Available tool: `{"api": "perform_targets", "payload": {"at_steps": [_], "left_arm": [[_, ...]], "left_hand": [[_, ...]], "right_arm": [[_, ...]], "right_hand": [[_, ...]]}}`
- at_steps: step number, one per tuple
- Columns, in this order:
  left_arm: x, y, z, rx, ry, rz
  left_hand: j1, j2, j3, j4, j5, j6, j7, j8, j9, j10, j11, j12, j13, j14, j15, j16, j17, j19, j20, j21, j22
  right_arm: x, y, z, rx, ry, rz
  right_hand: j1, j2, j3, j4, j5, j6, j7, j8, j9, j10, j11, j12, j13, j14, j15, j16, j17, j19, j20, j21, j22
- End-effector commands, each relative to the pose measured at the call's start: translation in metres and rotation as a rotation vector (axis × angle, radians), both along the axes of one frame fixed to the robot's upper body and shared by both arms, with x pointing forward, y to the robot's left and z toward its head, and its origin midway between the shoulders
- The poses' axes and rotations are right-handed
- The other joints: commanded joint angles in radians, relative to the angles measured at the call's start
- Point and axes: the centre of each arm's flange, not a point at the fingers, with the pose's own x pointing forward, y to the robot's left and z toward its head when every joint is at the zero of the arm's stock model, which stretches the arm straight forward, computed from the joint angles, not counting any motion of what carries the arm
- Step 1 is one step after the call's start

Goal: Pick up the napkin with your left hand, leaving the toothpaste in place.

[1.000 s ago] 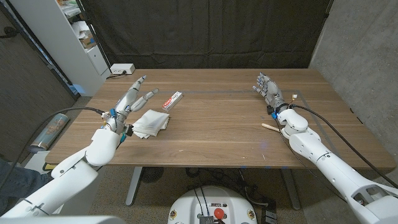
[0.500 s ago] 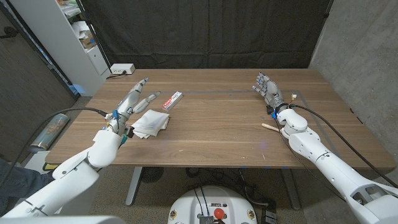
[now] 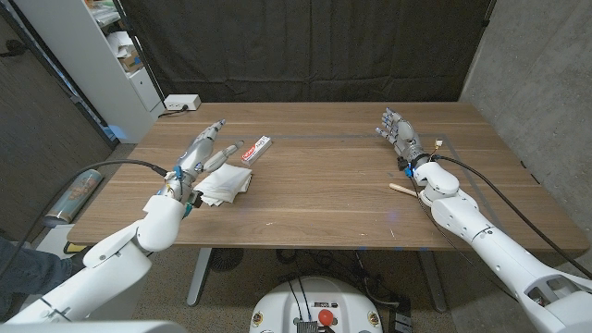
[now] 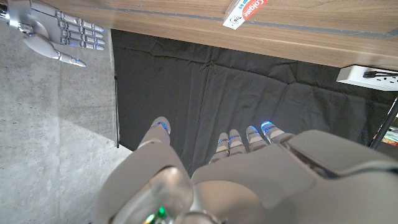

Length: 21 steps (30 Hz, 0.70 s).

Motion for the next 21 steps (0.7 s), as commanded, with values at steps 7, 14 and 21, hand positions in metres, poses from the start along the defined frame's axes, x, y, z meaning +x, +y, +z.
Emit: {"api": "perform_targets", "payload": {"at_steps": [7,14,21], "left_arm": [[0.004,-0.005,-0.008,0.127,-0.009,0.171],[0.008,-0.004,-0.01,0.121,0.01,0.166],[0.012,-0.002,-0.01,0.113,0.047,0.162]], "left_hand": [[0.015,0.001,0.002,-0.011,0.002,0.005,-0.001,0.001,0.005,0.002,-0.006,-0.001,0.001,0.002,-0.002,-0.001,0.003,-0.012,0.01,-0.003,0.005],[0.019,0.001,0.003,-0.015,0.003,0.008,-0.004,0.002,0.005,0.002,-0.007,-0.001,0.001,0.005,-0.004,0.0,0.003,-0.008,0.01,-0.003,0.005],[0.023,0.001,0.004,-0.019,0.003,0.008,-0.004,0.002,0.005,0.002,-0.006,-0.001,0.001,0.005,-0.004,-0.001,0.003,-0.006,0.013,-0.003,0.004]], "right_arm": [[-0.001,-0.001,-0.001,0.0,0.007,0.001],[0.0,-0.001,-0.003,0.005,0.01,-0.001],[0.0,-0.001,-0.004,0.008,0.011,-0.002]], "right_hand": [[0.003,0.007,-0.002,0.001,0.004,0.011,-0.002,0.0,0.0,0.005,-0.002,0.004,0.002,0.002,-0.002,0.006,-0.001,0.003,0.005,0.009,0.005],[0.003,0.007,-0.003,0.0,0.004,0.011,-0.003,0.0,0.0,0.005,-0.001,0.004,0.002,0.002,-0.003,0.006,-0.001,0.003,0.005,0.009,0.005],[0.003,0.008,-0.003,0.0,0.004,0.011,-0.003,0.0,0.0,0.004,-0.001,0.004,0.002,0.004,-0.003,0.006,-0.001,0.002,0.005,0.009,0.005]]}}
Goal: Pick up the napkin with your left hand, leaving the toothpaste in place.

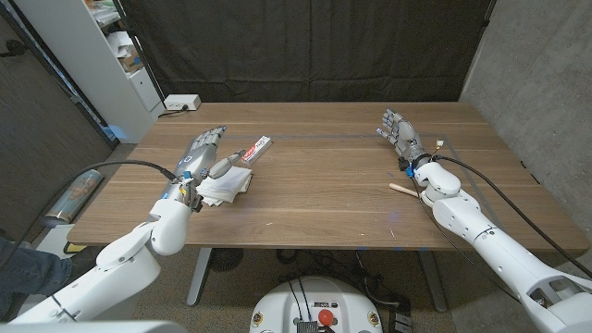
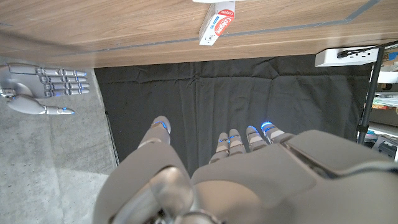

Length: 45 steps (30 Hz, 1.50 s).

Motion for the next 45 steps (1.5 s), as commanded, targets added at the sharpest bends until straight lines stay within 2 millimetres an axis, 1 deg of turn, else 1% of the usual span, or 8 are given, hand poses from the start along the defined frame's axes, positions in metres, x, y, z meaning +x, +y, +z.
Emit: {"api": "perform_targets", "payload": {"at_steps": [1,11,17,28,33,36,45], "left_arm": [[0.007,0.004,-0.002,-0.007,0.051,0.015],[0.014,0.004,-0.011,-0.011,0.108,0.036],[0.019,0.006,-0.017,-0.025,0.13,0.051],[0.026,0.005,-0.029,-0.03,0.184,0.079],[0.029,0.004,-0.032,-0.031,0.208,0.084],[0.03,0.002,-0.033,-0.037,0.221,0.082],[0.038,-0.004,-0.043,-0.047,0.251,0.063]], "left_hand": [[0.014,0.002,0.0,-0.008,0.003,0.004,0.0,0.002,0.005,-0.002,-0.001,-0.001,0.001,0.002,0.0,0.0,0.003,0.0,0.008,-0.003,0.004],[0.026,-0.003,0.002,-0.019,0.006,0.005,0.002,0.002,0.005,-0.011,0.002,-0.004,0.002,-0.001,0.004,-0.002,0.003,0.004,0.019,-0.004,0.004],[0.041,-0.01,0.004,-0.032,0.008,0.009,0.008,0.005,0.006,-0.019,0.01,-0.007,0.002,-0.01,0.014,-0.005,0.003,0.003,0.036,-0.007,0.003],[0.06,-0.018,0.007,-0.046,0.012,0.027,0.01,0.012,0.006,-0.018,0.01,-0.005,0.003,-0.007,0.019,-0.002,0.004,0.008,0.042,-0.007,0.003],[0.072,-0.022,0.009,-0.053,0.014,0.032,0.009,0.014,0.006,-0.013,0.023,-0.003,0.004,-0.005,0.032,-0.002,0.004,0.013,0.048,-0.006,0.003],[0.078,-0.025,0.01,-0.057,0.015,0.039,0.008,0.016,0.007,-0.012,0.028,-0.002,0.004,-0.006,0.033,-0.002,0.004,0.018,0.05,-0.005,0.003],[0.092,-0.03,0.012,-0.062,0.017,0.052,0.004,0.02,0.007,-0.005,0.024,0.001,0.004,-0.004,0.036,-0.001,0.004,0.021,0.058,-0.006,0.003]], "right_arm": [[0.001,0.0,-0.003,0.008,0.006,-0.003],[0.003,0.001,-0.004,0.01,0.007,-0.003],[0.004,0.002,-0.003,0.008,0.008,-0.002],[0.007,0.002,-0.001,0.004,0.01,0.001],[0.008,0.002,-0.002,0.003,0.015,0.001],[0.008,0.0,-0.002,0.003,0.015,0.001],[0.007,-0.002,-0.002,0.008,0.011,0.0]], "right_hand": [[0.003,0.008,-0.003,0.0,0.004,0.011,-0.003,0.0,-0.001,0.005,-0.002,0.004,0.002,0.004,-0.003,0.006,0.0,0.002,0.005,0.009,0.005],[0.002,0.009,-0.003,0.0,0.004,0.01,-0.004,0.0,-0.001,0.005,-0.002,0.004,0.002,0.003,-0.002,0.006,-0.001,0.002,0.006,0.009,0.005],[0.002,0.008,-0.004,-0.001,0.004,0.01,-0.004,0.0,-0.001,0.005,-0.002,0.004,0.002,0.003,-0.003,0.006,-0.001,0.002,0.006,0.009,0.005],[0.002,0.009,-0.004,-0.002,0.005,0.01,-0.004,0.0,-0.001,0.005,-0.002,0.004,0.002,0.003,-0.004,0.006,-0.002,0.002,0.006,0.009,0.005],[0.002,0.009,-0.004,-0.002,0.005,0.01,-0.004,0.0,-0.001,0.005,-0.003,0.004,0.002,0.004,-0.003,0.006,-0.002,0.001,0.006,0.009,0.005],[0.002,0.009,-0.004,-0.002,0.005,0.01,-0.004,0.0,-0.001,0.005,-0.002,0.004,0.002,0.004,-0.003,0.007,-0.002,0.0,0.007,0.009,0.005],[0.001,0.011,-0.005,-0.002,0.005,0.009,-0.005,-0.001,-0.001,0.004,-0.004,0.004,0.002,0.01,-0.003,0.009,-0.002,0.004,0.006,0.01,0.005]]}}
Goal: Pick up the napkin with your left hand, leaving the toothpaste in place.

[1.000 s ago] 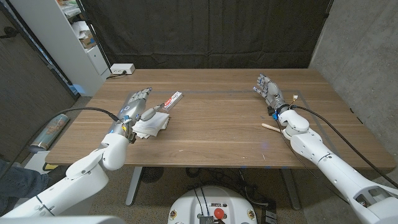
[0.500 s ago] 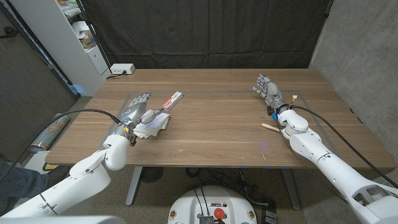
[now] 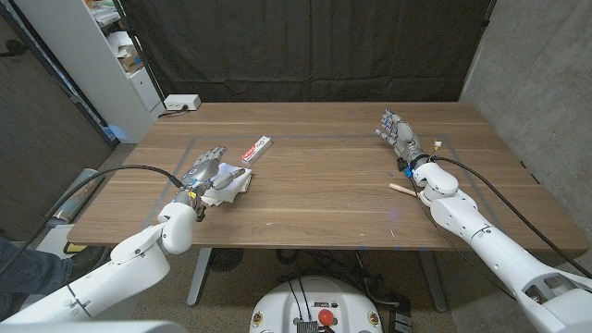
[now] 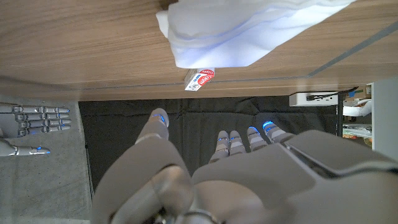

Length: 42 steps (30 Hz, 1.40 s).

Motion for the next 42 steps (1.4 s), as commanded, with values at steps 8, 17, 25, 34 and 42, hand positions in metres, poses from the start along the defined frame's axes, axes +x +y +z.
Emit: {"api": "perform_targets", "payload": {"at_steps": [8,17,25,34,42], "left_arm": [[0.013,-0.009,-0.017,-0.038,0.088,-0.01],[0.013,-0.011,-0.023,-0.045,0.113,0.012],[0.015,-0.014,-0.026,-0.016,0.146,0.052],[0.014,-0.016,-0.028,-0.027,0.146,0.048],[0.017,-0.019,-0.031,-0.025,0.172,0.052]], "left_hand": [[0.024,-0.004,0.006,-0.011,0.012,0.011,0.005,0.009,0.002,-0.002,0.003,0.005,0.002,-0.002,0.011,0.003,0.002,-0.001,0.012,-0.003,0.003],[0.036,-0.007,0.009,-0.013,0.013,0.013,0.008,0.008,0.002,-0.002,0.007,0.005,0.002,0.0,0.017,0.004,0.002,0.0,0.019,-0.004,0.003],[0.05,-0.013,0.01,-0.016,0.014,0.011,0.005,0.005,0.002,-0.003,0.013,0.005,0.003,0.002,0.024,0.004,0.002,0.011,0.039,-0.001,0.003],[0.077,-0.027,0.012,-0.019,0.015,0.007,0.004,0.002,0.002,-0.002,0.018,0.006,0.003,0.013,0.037,0.008,0.002,0.036,0.088,0.004,0.003],[0.091,-0.034,0.013,-0.019,0.015,0.011,0.001,0.003,0.003,0.003,0.019,0.009,0.004,0.019,0.04,0.009,0.002,0.051,0.105,0.006,0.003]], "right_arm": [[-0.001,-0.005,-0.001,0.013,-0.001,-0.001],[-0.001,-0.008,-0.004,0.019,0.002,-0.001],[0.0,-0.009,-0.007,0.024,0.006,0.0],[0.0,-0.012,-0.014,0.03,0.012,0.001],[0.003,-0.011,-0.017,0.032,0.019,0.007]], "right_hand": [[0.001,0.011,-0.002,0.001,0.005,0.004,0.001,0.0,-0.001,0.005,-0.003,0.004,0.002,0.011,-0.003,0.005,0.001,0.005,0.007,0.01,0.005],[0.001,0.012,-0.002,0.001,0.005,0.004,0.001,-0.001,-0.001,0.004,-0.004,0.004,0.002,0.012,-0.001,0.006,0.001,0.004,0.007,0.01,0.005],[0.001,0.012,-0.002,0.0,0.006,0.004,0.0,0.0,-0.001,0.005,-0.003,0.004,0.002,0.011,-0.002,0.005,0.001,0.004,0.007,0.01,0.005],[0.0,0.012,-0.003,0.0,0.006,0.005,-0.001,0.0,-0.001,0.005,-0.006,0.004,0.002,0.012,-0.002,0.005,0.0,0.003,0.009,0.009,0.005],[0.0,0.013,-0.004,0.0,0.006,0.005,-0.002,0.0,-0.001,0.004,-0.005,0.004,0.002,0.012,-0.003,0.005,0.0,0.002,0.009,0.009,0.005]]}}
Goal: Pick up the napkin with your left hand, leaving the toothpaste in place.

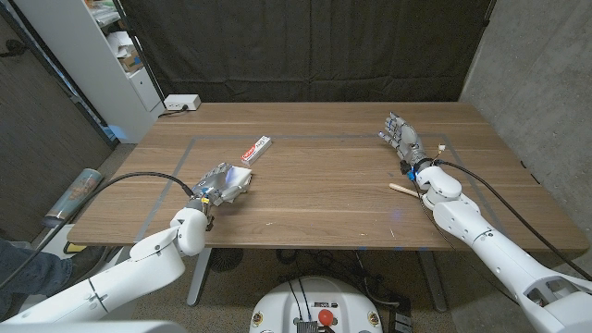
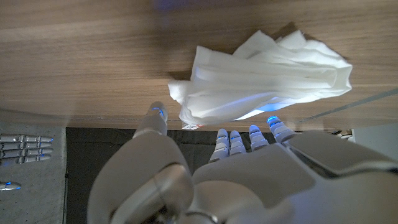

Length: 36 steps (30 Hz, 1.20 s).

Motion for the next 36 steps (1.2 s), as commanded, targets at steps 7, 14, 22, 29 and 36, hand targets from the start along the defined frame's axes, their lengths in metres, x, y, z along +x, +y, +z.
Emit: {"api": "perform_targets", "payload": {"at_steps": [7,14,22,29,36], "left_arm": [[0.006,-0.006,-0.005,-0.005,0.058,0.02],[0.011,-0.007,-0.003,-0.025,0.098,0.012],[0.013,-0.007,-0.001,-0.04,0.133,0.018],[0.013,-0.007,-0.001,-0.04,0.144,0.018],[0.012,-0.006,0.001,-0.049,0.145,0.028]], "left_hand": [[0.03,-0.012,0.002,-0.007,0.005,0.01,-0.002,0.005,0.003,0.011,0.021,0.008,0.004,0.015,0.012,0.008,0.003,0.014,0.03,0.006,0.004],[0.064,-0.028,0.003,-0.003,0.004,0.027,-0.015,0.008,0.004,0.03,0.026,0.014,0.005,0.067,0.017,0.021,0.004,0.085,0.039,0.027,0.013],[0.25,-0.026,0.03,-0.004,-0.02,0.103,-0.036,0.021,0.009,0.133,0.016,0.044,0.014,0.249,-0.026,0.055,0.015,0.453,0.042,0.137,0.022],[0.36,0.006,0.047,-0.007,-0.03,0.166,-0.033,0.033,0.013,0.197,-0.003,0.065,0.023,0.332,-0.05,0.083,0.031,0.594,0.041,0.177,0.021],[0.496,0.061,0.073,-0.012,-0.009,0.217,-0.021,0.041,0.017,0.243,-0.004,0.082,0.034,0.394,-0.053,0.123,0.064,0.715,0.038,0.218,0.022]], "right_arm": [[0.004,-0.002,-0.008,0.006,0.012,0.004],[0.005,-0.004,-0.009,0.012,0.013,0.001],[0.004,-0.005,-0.009,0.014,0.011,-0.002],[0.003,-0.005,-0.008,0.013,0.009,-0.002],[0.002,-0.003,-0.007,0.011,0.008,-0.002]], "right_hand": [[0.004,0.009,-0.004,-0.001,0.006,0.006,-0.003,0.0,-0.001,0.005,-0.005,0.004,0.002,0.005,0.003,0.005,0.0,0.002,0.01,0.009,0.005],[0.004,0.009,-0.004,-0.002,0.006,0.006,-0.002,0.0,-0.001,0.005,-0.006,0.004,0.002,0.007,0.003,0.005,0.0,0.001,0.011,0.009,0.005],[0.004,0.009,-0.005,-0.002,0.006,0.006,-0.004,0.0,-0.001,0.004,-0.006,0.004,0.002,0.006,0.003,0.005,-0.001,-0.002,0.012,0.008,0.006],[0.004,0.009,-0.005,-0.002,0.006,0.006,-0.004,0.0,-0.001,0.005,-0.007,0.004,0.002,0.006,0.002,0.005,-0.001,-0.004,0.015,0.007,0.006],[0.004,0.009,-0.005,-0.003,0.007,0.006,-0.005,0.0,-0.001,0.005,-0.007,0.004,0.002,0.007,0.003,0.005,-0.001,-0.005,0.016,0.007,0.006]]}}
